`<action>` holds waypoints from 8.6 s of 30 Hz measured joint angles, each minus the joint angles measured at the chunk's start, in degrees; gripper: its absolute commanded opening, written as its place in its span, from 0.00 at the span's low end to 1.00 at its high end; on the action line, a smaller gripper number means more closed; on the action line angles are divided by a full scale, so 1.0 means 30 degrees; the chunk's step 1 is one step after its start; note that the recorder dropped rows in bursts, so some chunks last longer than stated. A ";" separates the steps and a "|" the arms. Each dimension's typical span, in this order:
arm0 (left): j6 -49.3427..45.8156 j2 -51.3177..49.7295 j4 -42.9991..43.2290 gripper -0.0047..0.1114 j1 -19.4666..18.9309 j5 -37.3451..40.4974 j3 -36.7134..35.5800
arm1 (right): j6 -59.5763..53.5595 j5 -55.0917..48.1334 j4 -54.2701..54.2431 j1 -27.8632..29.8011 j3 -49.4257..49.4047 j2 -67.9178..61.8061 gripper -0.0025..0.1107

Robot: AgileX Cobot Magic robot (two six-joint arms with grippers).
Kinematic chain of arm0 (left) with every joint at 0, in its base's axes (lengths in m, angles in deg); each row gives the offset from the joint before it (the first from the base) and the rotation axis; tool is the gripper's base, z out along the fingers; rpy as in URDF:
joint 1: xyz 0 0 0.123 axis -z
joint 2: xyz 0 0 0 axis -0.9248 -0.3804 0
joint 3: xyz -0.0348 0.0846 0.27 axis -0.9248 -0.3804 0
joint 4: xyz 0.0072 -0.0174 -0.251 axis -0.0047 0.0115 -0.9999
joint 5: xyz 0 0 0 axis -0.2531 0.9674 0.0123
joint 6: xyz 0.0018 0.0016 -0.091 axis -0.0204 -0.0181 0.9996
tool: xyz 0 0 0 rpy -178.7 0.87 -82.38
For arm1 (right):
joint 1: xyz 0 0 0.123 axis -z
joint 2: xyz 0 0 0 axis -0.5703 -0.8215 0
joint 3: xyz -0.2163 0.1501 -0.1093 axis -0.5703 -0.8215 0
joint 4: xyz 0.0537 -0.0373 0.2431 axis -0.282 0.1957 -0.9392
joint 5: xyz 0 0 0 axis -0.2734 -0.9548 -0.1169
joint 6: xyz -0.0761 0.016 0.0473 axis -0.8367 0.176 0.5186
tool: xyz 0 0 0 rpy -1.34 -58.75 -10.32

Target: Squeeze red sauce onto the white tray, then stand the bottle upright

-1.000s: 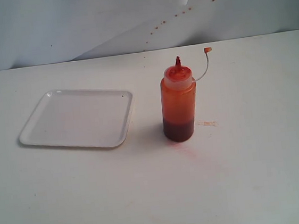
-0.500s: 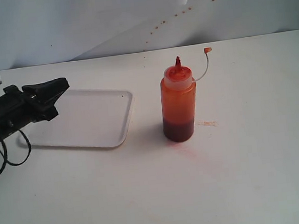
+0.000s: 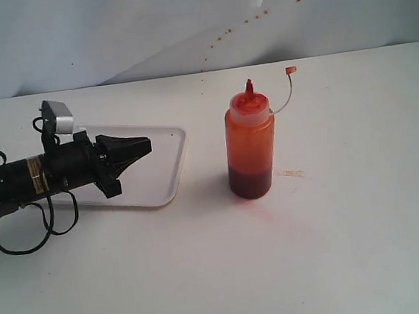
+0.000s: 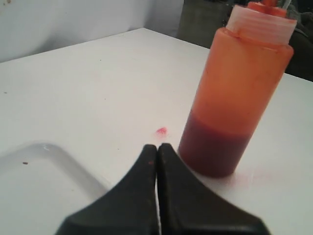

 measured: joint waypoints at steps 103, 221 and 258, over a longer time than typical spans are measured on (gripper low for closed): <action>-0.3378 -0.6875 -0.5053 0.55 0.8281 0.4379 0.8883 | 0.0075 0.0000 0.0000 0.0000 0.0000 0.0000 0.02; -2.2269 0.6568 1.0372 0.04 0.6357 3.9913 0.2310 | 0.1698 1.1017 -0.4045 0.0000 0.0000 0.0000 0.02; -2.2969 0.6568 1.0372 0.04 0.6357 3.8366 0.2310 | 2.6904 2.5161 3.0138 -0.8560 3.3956 -4.4313 0.95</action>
